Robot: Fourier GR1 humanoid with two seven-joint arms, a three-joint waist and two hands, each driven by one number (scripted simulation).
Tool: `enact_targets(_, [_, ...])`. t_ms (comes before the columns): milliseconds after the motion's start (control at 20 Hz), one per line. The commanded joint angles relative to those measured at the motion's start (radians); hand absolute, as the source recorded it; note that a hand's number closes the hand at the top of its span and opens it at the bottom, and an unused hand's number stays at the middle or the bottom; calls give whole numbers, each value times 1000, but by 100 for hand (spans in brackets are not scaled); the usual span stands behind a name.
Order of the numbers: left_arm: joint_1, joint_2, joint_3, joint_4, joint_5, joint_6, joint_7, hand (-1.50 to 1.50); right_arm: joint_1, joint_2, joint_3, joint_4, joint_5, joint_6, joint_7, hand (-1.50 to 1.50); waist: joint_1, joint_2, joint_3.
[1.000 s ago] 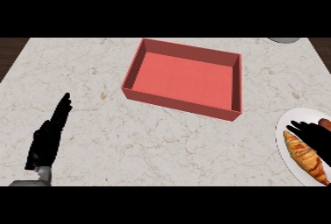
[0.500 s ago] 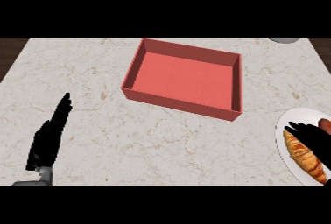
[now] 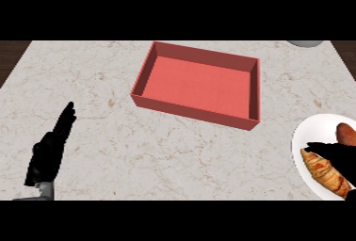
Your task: Pick the croissant from the plate and place it in the cardboard box
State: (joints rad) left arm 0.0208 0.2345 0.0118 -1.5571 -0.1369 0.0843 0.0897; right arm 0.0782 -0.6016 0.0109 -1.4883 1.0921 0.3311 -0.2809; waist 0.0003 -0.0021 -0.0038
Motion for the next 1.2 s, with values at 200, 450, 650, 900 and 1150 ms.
enact_targets(200, [22, -21, 9, 10, -17, 3, -35, 0, 35, 28, -30, -23, 83, -247, -57, 150, -5, 1, 4])
enact_targets(450, [-10, -16, 1, -37, -39, -5, 45, 0, 25, 58, -61, 10, 71, -334, -124, 150, -3, 1, 4])
enact_targets(650, [-81, -26, -16, 13, -12, -39, 17, 0, -393, 19, -52, 276, 3, -144, -215, 150, 87, 25, 7])
enact_targets(900, [-130, -12, -27, 31, -16, -66, 6, 0, -638, -4, -102, 505, -56, -102, -316, 150, 131, 41, 9])
enact_targets(1150, [-147, -38, -33, 43, -42, -28, 19, 0, -827, -23, -160, 730, -66, -192, -416, 150, 92, 33, 8])
